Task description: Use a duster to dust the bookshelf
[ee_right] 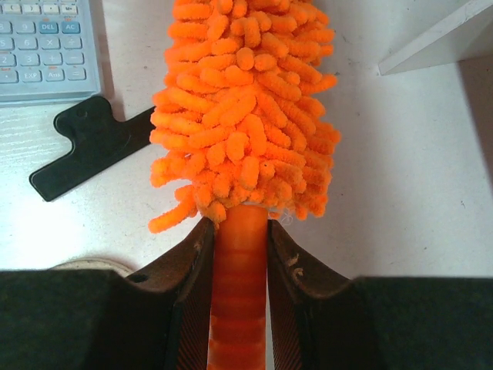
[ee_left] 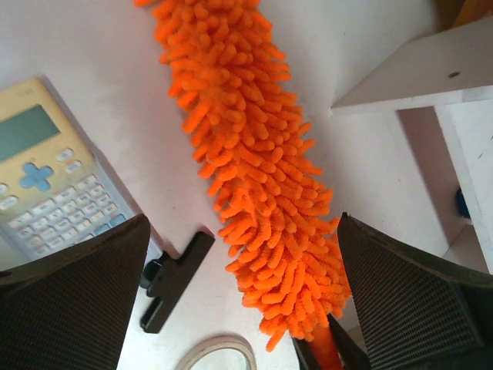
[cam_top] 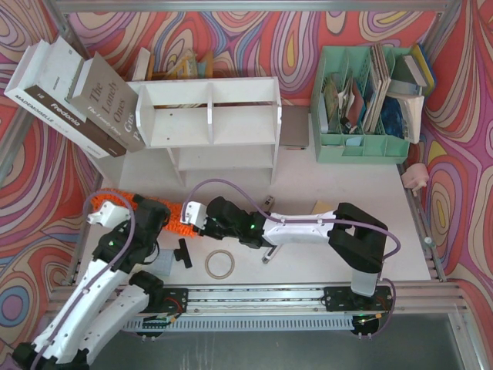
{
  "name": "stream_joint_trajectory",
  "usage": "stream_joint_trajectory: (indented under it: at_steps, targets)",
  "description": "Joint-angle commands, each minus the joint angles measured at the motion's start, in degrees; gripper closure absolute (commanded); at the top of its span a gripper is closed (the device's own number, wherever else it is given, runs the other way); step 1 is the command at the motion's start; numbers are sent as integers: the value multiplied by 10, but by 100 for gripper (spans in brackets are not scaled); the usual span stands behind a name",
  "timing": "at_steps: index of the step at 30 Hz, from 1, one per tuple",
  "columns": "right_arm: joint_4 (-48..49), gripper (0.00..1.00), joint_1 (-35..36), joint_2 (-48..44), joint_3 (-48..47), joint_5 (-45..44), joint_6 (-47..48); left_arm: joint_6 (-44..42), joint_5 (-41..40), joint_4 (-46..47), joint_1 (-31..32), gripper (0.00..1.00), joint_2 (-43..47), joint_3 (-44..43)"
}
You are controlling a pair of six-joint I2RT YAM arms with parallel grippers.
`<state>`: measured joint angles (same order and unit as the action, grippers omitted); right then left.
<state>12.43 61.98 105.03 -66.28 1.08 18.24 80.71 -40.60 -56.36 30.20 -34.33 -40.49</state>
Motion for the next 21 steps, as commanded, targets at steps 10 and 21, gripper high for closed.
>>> stream_joint_trajectory:
  at_steps: [10, 21]
  targets:
    - [33, 100, 6, -30, 13, -9, -17, -115, 228, 183, -213, 2, 10, 95]
    - [22, 100, 6, -32, 3, -1, -17, -103, 344, 409, -289, 2, -1, 249]
